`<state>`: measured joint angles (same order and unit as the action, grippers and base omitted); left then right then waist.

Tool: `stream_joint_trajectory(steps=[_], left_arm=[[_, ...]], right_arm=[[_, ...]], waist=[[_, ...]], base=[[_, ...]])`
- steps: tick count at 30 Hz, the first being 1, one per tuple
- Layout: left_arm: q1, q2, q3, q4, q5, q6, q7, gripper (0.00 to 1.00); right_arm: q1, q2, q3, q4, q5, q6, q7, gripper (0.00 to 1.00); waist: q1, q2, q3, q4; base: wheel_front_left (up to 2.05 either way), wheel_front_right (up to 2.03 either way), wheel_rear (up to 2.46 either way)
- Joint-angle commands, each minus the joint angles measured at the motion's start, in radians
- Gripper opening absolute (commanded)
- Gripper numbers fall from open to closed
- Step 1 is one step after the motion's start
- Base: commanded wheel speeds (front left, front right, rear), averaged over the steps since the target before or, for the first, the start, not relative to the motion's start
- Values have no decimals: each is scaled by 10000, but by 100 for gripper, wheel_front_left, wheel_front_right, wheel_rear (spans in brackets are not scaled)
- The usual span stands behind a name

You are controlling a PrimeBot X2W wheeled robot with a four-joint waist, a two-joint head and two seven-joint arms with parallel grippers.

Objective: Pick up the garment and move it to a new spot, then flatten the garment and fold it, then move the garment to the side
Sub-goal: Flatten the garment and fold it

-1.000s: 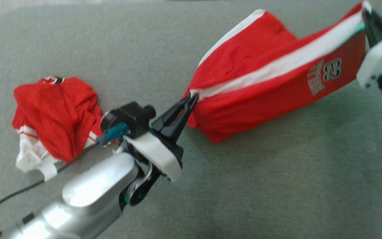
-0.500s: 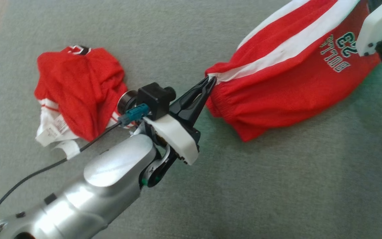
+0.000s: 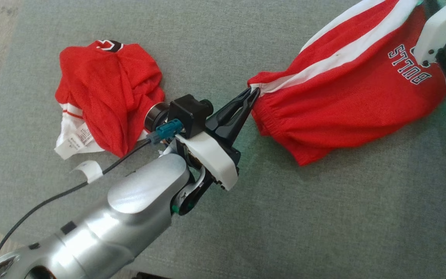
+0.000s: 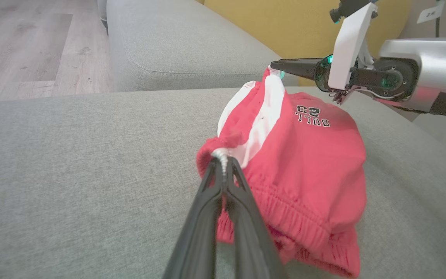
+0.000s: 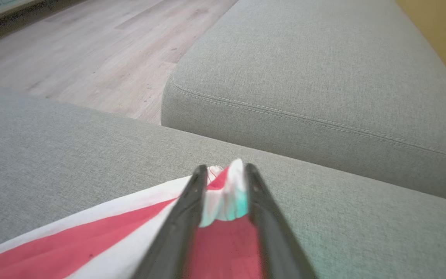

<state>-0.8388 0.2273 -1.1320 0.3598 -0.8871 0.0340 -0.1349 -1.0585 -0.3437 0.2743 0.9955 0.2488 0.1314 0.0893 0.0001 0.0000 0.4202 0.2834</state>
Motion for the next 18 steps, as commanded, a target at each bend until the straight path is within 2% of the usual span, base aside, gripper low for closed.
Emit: stream_joint_trajectory(steps=[1, 2, 3, 13, 18], left_arm=[[-430, 133, 290, -142, 118, -10, -139, 30], [-429, 133, 285, -109, 137, 17, -159, 81], [-416, 139, 274, -76, 152, 38, -174, 100], [9, 491, 464, 14, 70, 438, -485, 100], [379, 857, 989, -161, 35, 971, -924, 100]], right_arm=[[-306, 118, 40, -133, 117, -7, -355, 100], [-315, 117, 31, -13, 174, -7, -496, 100], [-299, 151, 39, 97, 263, -7, -622, 100], [147, 257, 45, 238, 1759, -7, -2099, 100], [749, 317, -37, -432, 2509, -7, -3016, 100]], waist=[[-1, 0, -22, 18], [-1, 0, -42, 18], [-1, 0, -81, 11], [-1, 0, -1169, -451], [-1, 0, -2013, -869]], base=[[0, 0, 0], [0, 0, 0], [0, 0, 0], [0, 0, 0], [0, 0, 0]])
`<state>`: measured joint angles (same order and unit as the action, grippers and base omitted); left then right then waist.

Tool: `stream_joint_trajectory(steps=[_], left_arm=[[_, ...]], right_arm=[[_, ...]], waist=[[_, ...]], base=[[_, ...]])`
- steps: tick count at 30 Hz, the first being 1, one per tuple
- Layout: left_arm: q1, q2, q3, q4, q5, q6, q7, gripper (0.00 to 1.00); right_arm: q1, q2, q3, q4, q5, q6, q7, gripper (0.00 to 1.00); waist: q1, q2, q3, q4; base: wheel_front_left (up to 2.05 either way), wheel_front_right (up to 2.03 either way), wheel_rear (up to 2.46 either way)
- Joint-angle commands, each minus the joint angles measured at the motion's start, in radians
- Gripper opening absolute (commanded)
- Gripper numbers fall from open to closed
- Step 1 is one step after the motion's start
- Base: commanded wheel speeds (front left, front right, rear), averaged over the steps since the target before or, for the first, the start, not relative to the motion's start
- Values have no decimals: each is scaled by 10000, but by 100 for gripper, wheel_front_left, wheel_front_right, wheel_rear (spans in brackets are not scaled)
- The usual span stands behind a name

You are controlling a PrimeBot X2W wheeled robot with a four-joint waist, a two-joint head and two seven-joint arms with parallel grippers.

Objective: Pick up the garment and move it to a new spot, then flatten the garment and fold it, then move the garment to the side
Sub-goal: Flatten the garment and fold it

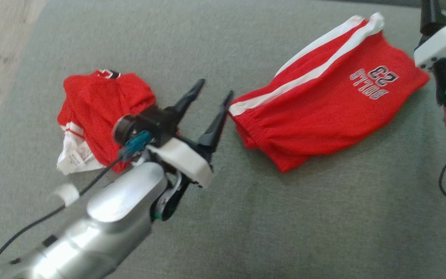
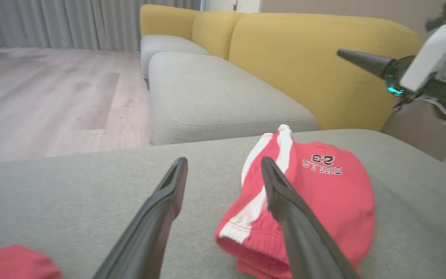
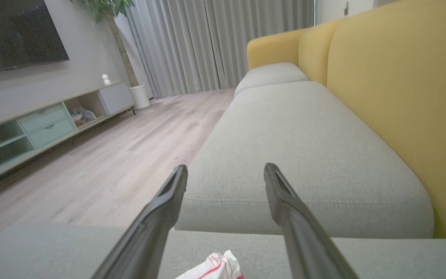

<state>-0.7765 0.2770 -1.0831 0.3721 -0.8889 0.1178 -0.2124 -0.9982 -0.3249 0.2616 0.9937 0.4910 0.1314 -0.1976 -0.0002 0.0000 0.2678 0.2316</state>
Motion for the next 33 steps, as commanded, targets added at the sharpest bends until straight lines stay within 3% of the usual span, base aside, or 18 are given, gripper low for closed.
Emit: stream_joint_trajectory(steps=[1, 6, 11, 14, 20, 26, 33], left_arm=[[-287, 557, 450, -318, 442, 333, -243, 100], [484, 930, 1241, -788, 988, 1281, -475, 100], [2061, 1032, 2823, -1739, 1582, 1764, -490, 100], [2832, 1008, 3368, -2036, 1911, 1786, -491, 100], [4871, 579, 4705, -2251, 2700, 1480, -492, 100], [6206, -98, 5786, -2142, 3345, 863, -493, 100], [6390, -700, 6411, -1857, 3989, 33, -493, 100]], right_arm=[[311, 129, 94, -621, 154, -7, -262, 100], [1409, 211, -604, -1643, 112, -7, -586, 100], [3295, 947, -1605, -3816, -708, -7, -635, 100], [4314, 1376, -1968, -4738, -1409, -7, -637, 100], [7129, 2614, -2966, -6536, -3015, -7, -640, 100], [8644, 2741, -2634, -7229, -2520, -7, -640, 100], [8783, 2745, -2513, -7483, -2492, -7, -513, 100]], waist=[[2, 0, -654, -451], [2, 0, -1433, -879], [2, 0, -1999, -1329], [2, 0, -2172, -1494], [2, 0, -2453, -1799], [2, 0, -2480, -1904], [2, 0, -2072, -1666]], base=[[0, 0, 0], [0, 0, 0], [0, 0, 0], [0, 0, 0], [0, 0, 0], [0, 0, 0], [0, 0, 0]])
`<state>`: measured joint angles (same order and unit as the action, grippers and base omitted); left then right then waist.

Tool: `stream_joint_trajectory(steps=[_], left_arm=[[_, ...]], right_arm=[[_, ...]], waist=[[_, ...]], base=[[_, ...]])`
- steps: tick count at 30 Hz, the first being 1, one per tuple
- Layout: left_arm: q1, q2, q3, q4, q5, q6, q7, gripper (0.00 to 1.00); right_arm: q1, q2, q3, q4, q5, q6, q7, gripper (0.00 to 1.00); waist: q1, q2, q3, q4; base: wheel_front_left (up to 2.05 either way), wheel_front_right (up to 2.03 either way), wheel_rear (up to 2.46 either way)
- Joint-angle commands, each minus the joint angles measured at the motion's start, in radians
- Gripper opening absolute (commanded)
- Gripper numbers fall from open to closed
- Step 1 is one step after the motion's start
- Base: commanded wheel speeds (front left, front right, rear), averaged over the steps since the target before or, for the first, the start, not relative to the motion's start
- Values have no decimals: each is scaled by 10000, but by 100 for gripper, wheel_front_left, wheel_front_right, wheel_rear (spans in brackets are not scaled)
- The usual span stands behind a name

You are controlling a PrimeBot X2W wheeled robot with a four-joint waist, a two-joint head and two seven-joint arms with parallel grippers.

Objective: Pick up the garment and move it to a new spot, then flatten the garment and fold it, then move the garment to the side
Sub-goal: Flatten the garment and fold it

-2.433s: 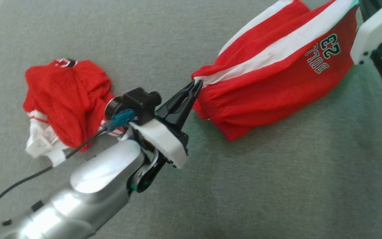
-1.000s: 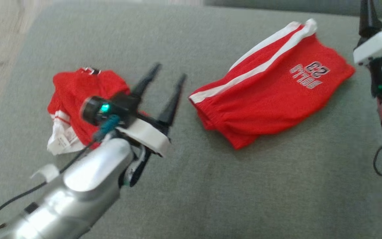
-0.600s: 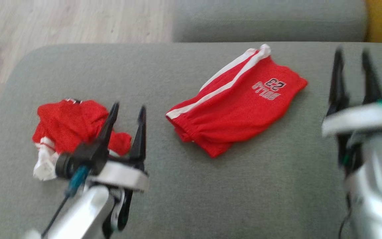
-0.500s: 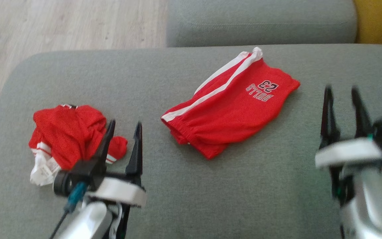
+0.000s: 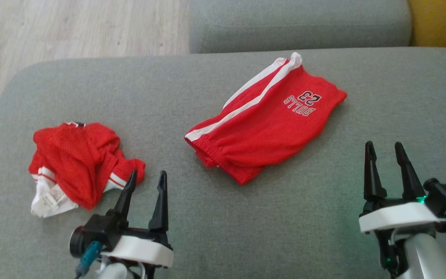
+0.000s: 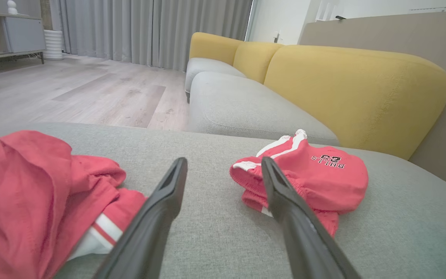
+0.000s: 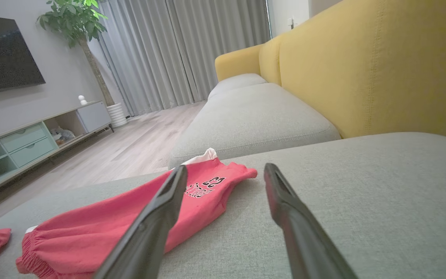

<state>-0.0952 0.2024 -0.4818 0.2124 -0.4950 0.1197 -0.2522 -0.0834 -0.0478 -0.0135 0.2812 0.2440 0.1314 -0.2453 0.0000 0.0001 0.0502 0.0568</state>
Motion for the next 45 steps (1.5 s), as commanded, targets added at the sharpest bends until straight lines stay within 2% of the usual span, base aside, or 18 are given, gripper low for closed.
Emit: stream_joint_trajectory(steps=[1, 7, 11, 18, 23, 31, 39, 40, 41, 45], left_arm=[[-496, -21, 446, -234, 132, -86, -94, 100], [-1208, -425, 622, -75, 536, -580, -95, 100], [-1710, -663, 683, 52, 715, -895, -95, 100], [-2334, -1021, 656, 309, 989, -1371, -95, 100], [-2486, -1161, 715, 313, 1108, -1500, -95, 100], [-2594, -1304, 815, 284, 1234, -1631, -95, 100], [-2677, -1415, 899, 278, 1318, -1702, -95, 100], [-2685, -1423, 916, 294, 1330, -1703, -95, 100], [-2689, -1430, 933, 313, 1343, -1699, -95, 100], [-2668, -1451, 996, 378, 1384, -1718, -95, 100]], right_arm=[[-457, -26, 227, -402, -47, -7, 42, 100], [-1819, -25, -333, -179, 251, -7, 1174, 100], [-3330, -25, -1097, 732, -56, -7, 2271, 100], [-5810, -77, -3019, 3414, -2242, -7, 3964, 100], [-6825, -239, -3865, 4643, -2935, -7, 4109, 100], [-7683, -642, -4595, 5842, -4145, -7, 4084, 100], [-8348, -595, -4504, 7008, -4770, -7, 4026, 100], [-8392, -579, -4417, 7168, -4768, -7, 4017, 34], [-8428, -572, -4349, 7294, -4755, -7, 3960, 0], [-8529, -573, -4234, 7619, -4561, -7, 3508, 0]], waist=[[0, -1, 244, 144], [0, -1, 1294, 693], [0, -1, 1971, 1117], [0, -1, 2699, 1940], [0, -1, 2966, 2272], [0, -1, 3271, 2476], [0, -1, 3468, 2461], [0, -1, 3461, 2440], [0, -1, 3442, 2408], [0, -1, 3282, 2198]], base=[[0, 0, 0], [0, 0, 0], [0, 0, 0], [0, 0, 0], [0, 0, 0], [0, 0, 0], [0, 0, 0], [0, 0, 0], [0, 0, 0], [0, 0, 0]])
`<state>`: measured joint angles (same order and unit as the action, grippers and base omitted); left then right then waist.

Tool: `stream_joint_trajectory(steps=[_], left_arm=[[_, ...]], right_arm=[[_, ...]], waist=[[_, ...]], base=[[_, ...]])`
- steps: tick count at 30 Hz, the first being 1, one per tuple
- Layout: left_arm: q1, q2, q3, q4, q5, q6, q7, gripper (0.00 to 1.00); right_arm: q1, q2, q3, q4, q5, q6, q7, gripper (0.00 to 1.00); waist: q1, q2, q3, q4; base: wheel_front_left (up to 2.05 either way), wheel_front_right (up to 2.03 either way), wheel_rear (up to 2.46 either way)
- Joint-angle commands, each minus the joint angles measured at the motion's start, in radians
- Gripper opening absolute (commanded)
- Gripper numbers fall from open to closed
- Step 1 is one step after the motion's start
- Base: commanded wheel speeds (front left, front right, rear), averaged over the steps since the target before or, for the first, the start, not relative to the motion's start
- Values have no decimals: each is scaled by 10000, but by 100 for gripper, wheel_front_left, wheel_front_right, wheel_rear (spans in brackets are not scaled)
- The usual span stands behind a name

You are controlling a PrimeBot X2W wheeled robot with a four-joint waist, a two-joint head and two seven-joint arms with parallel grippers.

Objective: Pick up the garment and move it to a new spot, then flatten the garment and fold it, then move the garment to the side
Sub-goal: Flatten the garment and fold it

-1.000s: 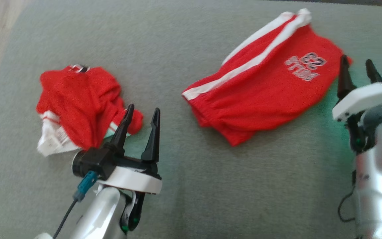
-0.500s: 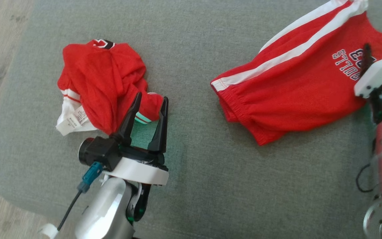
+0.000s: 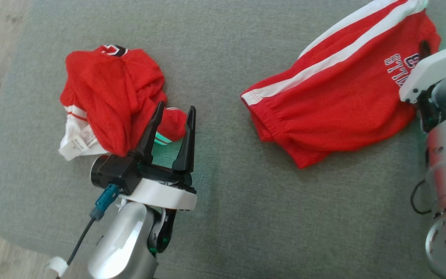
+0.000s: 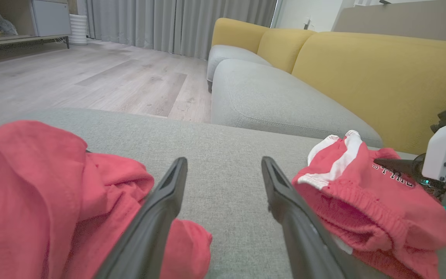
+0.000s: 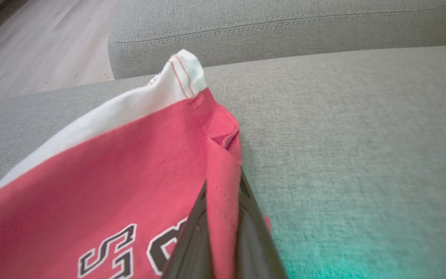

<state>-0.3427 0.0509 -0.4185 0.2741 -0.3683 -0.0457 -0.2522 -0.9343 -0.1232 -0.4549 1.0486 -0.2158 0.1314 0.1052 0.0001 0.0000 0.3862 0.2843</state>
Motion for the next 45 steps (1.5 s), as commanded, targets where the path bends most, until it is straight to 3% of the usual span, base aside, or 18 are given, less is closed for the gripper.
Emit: stream_joint_trajectory(steps=[1, 8, 14, 22, 33, 40, 45], left_arm=[[-180, 60, 379, -227, 130, -65, -95, 100], [56, 40, 540, -235, 218, -43, -95, 100], [303, 38, 707, -260, 301, -14, -95, 100], [616, 39, 757, -273, 386, 20, -95, 100], [1005, 242, 811, -337, 379, 99, -43, 100], [1025, 357, 754, -423, 374, 151, 80, 100], [1122, 327, 617, -352, 332, 175, 114, 100]], right_arm=[[-36, 181, 172, -1, 125, -7, -116, 0], [193, 195, 361, 112, 978, -7, -955, 0], [1191, -22, 282, -483, 1843, -7, -1524, 0], [3018, -162, -1099, -2125, 2675, -7, -1441, 0], [4208, 470, -2721, -4263, 2166, -7, -715, 0], [4354, 699, -2312, -4956, 2507, -7, -645, 0], [4575, 724, -1173, -5109, 3476, -7, -814, 0]], waist=[[-1, 0, -144, -147], [-1, 0, -751, -809], [-1, 0, -1324, -1384], [-1, 0, -1813, -1821], [-1, 0, -1995, -1973], [-1, 0, -2166, -1960], [-1, 0, -2581, -1909]], base=[[0, 0, 0], [0, 0, 0], [0, 0, 0], [0, 0, 0], [0, 0, 0], [0, 0, 0], [0, 0, 0]])
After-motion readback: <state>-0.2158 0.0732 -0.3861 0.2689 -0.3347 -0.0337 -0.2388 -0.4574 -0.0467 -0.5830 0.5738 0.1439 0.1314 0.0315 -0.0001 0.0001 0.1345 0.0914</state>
